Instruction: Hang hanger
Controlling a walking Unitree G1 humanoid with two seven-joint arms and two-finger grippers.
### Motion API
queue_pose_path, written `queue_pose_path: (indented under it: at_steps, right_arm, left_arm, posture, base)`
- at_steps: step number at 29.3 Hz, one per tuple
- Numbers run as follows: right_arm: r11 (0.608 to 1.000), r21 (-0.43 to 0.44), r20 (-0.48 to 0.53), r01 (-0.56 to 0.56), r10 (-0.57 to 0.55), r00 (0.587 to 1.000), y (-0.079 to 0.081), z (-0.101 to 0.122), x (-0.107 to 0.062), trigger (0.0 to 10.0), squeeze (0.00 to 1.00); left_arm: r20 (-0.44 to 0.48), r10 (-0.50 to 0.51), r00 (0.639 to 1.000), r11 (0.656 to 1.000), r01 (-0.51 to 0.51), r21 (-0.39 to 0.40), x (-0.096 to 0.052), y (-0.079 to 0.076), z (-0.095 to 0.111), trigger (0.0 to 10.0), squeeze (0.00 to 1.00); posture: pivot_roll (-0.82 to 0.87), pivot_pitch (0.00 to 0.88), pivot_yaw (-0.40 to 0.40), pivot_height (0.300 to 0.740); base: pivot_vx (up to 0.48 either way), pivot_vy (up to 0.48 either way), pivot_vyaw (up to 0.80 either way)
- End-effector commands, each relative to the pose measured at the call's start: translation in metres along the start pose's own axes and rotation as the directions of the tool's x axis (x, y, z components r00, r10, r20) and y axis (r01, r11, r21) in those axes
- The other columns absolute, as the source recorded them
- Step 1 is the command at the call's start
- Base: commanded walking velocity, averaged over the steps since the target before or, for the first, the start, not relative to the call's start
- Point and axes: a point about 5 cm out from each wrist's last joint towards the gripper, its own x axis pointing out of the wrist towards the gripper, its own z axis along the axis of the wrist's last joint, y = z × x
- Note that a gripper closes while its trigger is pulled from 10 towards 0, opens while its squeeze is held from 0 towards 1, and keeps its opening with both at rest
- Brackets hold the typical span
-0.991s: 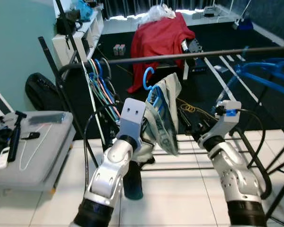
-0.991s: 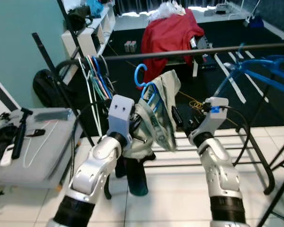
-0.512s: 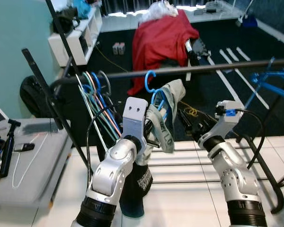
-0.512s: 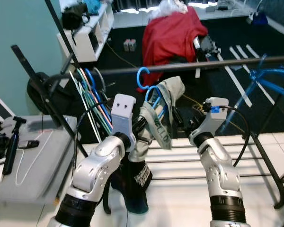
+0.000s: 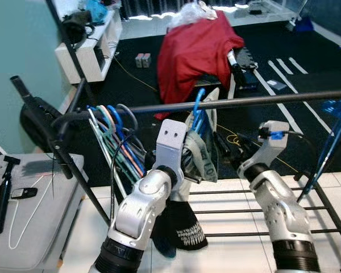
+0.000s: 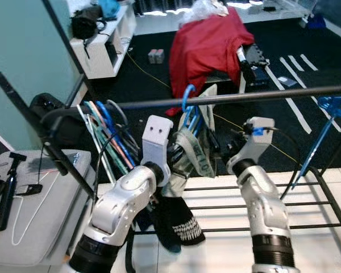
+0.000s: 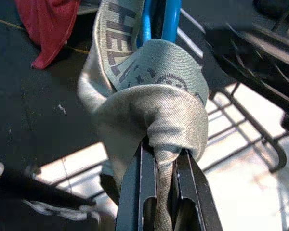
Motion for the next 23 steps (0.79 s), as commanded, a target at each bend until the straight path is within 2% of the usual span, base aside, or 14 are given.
queue_pose_path:
  at_steps: [1,4,5,9,10,12,13,14,15,16,18,19,21,23]
  right_arm:
    - [1.0,0.008,-0.014,-0.008,0.008,1.0,0.002,-0.004,-0.001,10.0,0.0]
    - [1.0,0.008,-0.013,-0.006,0.007,1.0,0.002,-0.003,-0.001,10.0,0.0]
    - [1.0,0.008,-0.012,-0.006,0.006,1.0,0.002,-0.003,-0.001,10.0,0.0]
    - [1.0,0.009,-0.012,-0.005,0.005,1.0,0.001,-0.003,-0.001,10.0,0.0]
    - [1.0,0.01,-0.012,-0.004,0.005,1.0,0.001,-0.002,-0.001,10.0,0.0]
    - [1.0,0.01,-0.012,-0.004,0.005,1.0,0.001,-0.002,-0.001,10.0,0.0]
    - [1.0,0.011,-0.012,-0.005,0.005,1.0,0.001,-0.002,0.0,10.0,0.0]
    - [1.0,0.011,-0.012,-0.005,0.005,1.0,0.001,-0.002,0.0,10.0,0.0]
    - [1.0,0.013,-0.013,-0.006,0.006,1.0,0.001,-0.002,0.0,10.0,0.0]
    - [1.0,0.013,-0.013,-0.006,0.006,1.0,0.001,-0.002,0.0,10.0,0.0]
    - [1.0,0.016,-0.015,-0.007,0.008,1.0,0.001,-0.002,0.0,10.0,0.0]
    - [1.0,0.016,-0.015,-0.007,0.008,1.0,0.001,-0.002,0.0,10.0,0.0]
    - [1.0,0.022,-0.015,-0.009,0.009,1.0,0.001,-0.002,0.001,10.0,0.0]
    - [1.0,0.022,-0.015,-0.009,0.009,1.0,0.001,-0.002,0.001,10.0,0.0]
  left_arm:
    - [-0.083,-0.015,0.996,0.998,0.01,-0.057,-0.001,-0.013,-0.017,10.0,0.0]
    - [-0.16,-0.027,0.987,0.999,0.023,-0.029,-0.006,-0.015,-0.035,10.0,0.0]
    - [-0.17,-0.042,0.984,0.999,0.036,-0.036,-0.008,-0.017,-0.039,10.0,1.0]
    - [-0.166,-0.111,0.98,0.994,0.106,-0.039,-0.012,-0.022,-0.04,10.0,1.0]
    - [-0.136,-0.186,0.973,0.983,0.183,-0.03,-0.015,-0.029,-0.036,10.0,1.0]
    - [-0.136,-0.186,0.973,0.983,0.183,-0.03,-0.015,-0.029,-0.036,10.0,1.0]
    - [-0.092,-0.29,0.953,0.957,0.291,-0.009,-0.022,-0.033,-0.029,10.0,1.0]
    - [-0.092,-0.29,0.953,0.957,0.291,-0.009,-0.022,-0.033,-0.029,10.0,1.0]
    - [-0.054,-0.374,0.926,0.927,0.375,0.008,-0.029,-0.035,-0.024,10.0,1.0]
    - [-0.054,-0.374,0.926,0.927,0.375,0.008,-0.029,-0.035,-0.024,10.0,1.0]
    - [0.008,-0.489,0.872,0.872,0.489,0.015,-0.053,-0.014,-0.014,10.0,1.0]
    - [0.008,-0.489,0.872,0.872,0.489,0.015,-0.053,-0.014,-0.014,10.0,1.0]
    - [0.004,-0.588,0.809,0.808,0.588,0.031,-0.081,0.006,-0.013,10.0,1.0]
    - [0.004,-0.588,0.809,0.808,0.588,0.031,-0.081,0.006,-0.013,10.0,1.0]
  posture:
    - [-0.13,0.091,0.089,0.74]
    - [-0.13,0.096,0.089,0.74]
    - [-0.13,0.101,0.088,0.74]
    - [-0.12,0.105,0.088,0.74]
    - [-0.12,0.104,0.087,0.74]
    - [-0.12,0.104,0.087,0.74]
    - [-0.12,0.106,0.083,0.74]
    - [-0.12,0.106,0.083,0.74]
    - [-0.12,0.106,0.083,0.74]
    - [-0.12,0.106,0.083,0.74]
    - [-0.11,0.105,0.078,0.74]
    - [-0.11,0.105,0.078,0.74]
    - [-0.09,0.109,0.078,0.74]
    - [-0.09,0.109,0.078,0.74]
  base:
    - [0.0,0.0,0.0]
    - [0.0,0.0,0.0]
    - [0.0,0.0,0.0]
    - [0.0,0.0,0.0]
    - [0.0,0.0,0.0]
    - [0.0,0.0,0.0]
    - [0.0,0.0,0.0]
    - [0.0,0.0,0.0]
    - [0.0,0.0,0.0]
    - [0.0,0.0,0.0]
    - [0.0,0.0,0.0]
    - [0.0,0.0,0.0]
    - [0.0,0.0,0.0]
    - [0.0,0.0,0.0]
